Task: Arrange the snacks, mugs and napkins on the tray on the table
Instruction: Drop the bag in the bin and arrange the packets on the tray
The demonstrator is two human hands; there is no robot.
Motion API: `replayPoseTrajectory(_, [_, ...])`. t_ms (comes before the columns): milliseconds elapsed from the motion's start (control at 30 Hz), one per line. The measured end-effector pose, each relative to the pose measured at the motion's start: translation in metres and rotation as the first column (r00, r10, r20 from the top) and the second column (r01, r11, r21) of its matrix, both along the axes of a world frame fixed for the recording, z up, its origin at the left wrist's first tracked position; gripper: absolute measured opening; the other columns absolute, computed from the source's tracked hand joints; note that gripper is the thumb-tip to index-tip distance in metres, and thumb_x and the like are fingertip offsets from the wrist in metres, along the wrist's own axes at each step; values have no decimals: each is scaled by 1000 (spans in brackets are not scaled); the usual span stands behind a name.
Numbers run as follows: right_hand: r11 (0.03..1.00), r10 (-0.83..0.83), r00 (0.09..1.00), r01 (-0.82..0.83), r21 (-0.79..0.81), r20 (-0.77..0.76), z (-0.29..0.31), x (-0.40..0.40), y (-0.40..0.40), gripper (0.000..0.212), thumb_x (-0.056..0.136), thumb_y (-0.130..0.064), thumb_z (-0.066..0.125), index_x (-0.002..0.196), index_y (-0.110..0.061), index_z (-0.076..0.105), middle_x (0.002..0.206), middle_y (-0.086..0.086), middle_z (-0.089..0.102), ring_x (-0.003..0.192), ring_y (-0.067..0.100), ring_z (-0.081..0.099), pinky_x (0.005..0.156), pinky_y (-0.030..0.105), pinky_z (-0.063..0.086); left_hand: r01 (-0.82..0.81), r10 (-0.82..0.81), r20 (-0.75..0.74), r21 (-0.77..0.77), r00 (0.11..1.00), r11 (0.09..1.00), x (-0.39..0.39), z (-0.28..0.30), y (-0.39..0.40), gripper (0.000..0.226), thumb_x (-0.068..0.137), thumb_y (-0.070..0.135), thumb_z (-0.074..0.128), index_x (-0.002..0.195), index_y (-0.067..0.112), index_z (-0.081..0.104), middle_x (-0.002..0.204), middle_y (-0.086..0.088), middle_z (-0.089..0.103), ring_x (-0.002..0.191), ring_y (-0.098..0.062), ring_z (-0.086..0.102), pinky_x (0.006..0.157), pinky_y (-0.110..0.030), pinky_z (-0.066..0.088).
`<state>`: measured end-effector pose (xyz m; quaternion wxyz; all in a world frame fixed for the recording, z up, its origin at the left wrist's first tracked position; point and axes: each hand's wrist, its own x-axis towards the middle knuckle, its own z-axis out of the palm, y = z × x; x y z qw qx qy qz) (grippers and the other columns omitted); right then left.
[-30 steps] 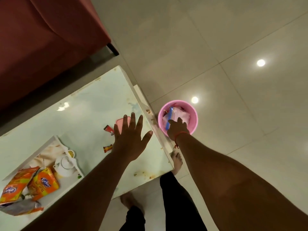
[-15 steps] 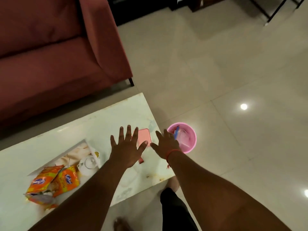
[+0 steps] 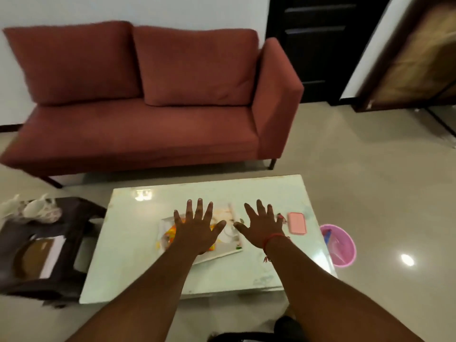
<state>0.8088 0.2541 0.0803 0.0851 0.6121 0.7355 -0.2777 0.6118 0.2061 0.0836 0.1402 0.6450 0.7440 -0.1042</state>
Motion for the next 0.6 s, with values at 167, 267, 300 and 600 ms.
replayPoseTrajectory(167, [994,110,994,-110,-11,27,4,-53,-20,82,87,-78,29,155,-38,5,165,1,-9,151,34,-9,116,61,6,-105,105,0,9,994,994,-59,-1,-44,96,74,80,-14,155,32,4,166,-5,3,152,-34,-1,114,-67,6])
replayPoseTrajectory(267, [986,165,985,-163,-30,56,-5,-72,-23,83,86,-79,27,155,-38,5,165,2,-10,151,36,-8,116,62,7,-147,147,11,-23,989,989,-75,-12,-58,99,73,80,-17,155,30,4,166,-5,4,151,-35,0,114,-67,8])
replayPoseTrajectory(300, [983,180,982,-178,-43,63,-10,-78,-23,83,86,-79,27,155,-38,4,165,2,-10,151,36,-8,116,62,7,-166,167,19,-37,986,985,-80,-17,-61,97,74,80,-14,155,31,2,166,-5,2,152,-35,-2,114,-67,7])
replayPoseTrajectory(600, [957,243,969,-235,-169,29,-74,-113,0,85,85,-79,31,155,-38,3,165,2,-10,151,36,-6,116,62,8,-308,324,53,-203,945,930,-98,-63,-47,80,88,74,5,155,31,-7,166,-2,-8,151,-30,-13,117,-64,0])
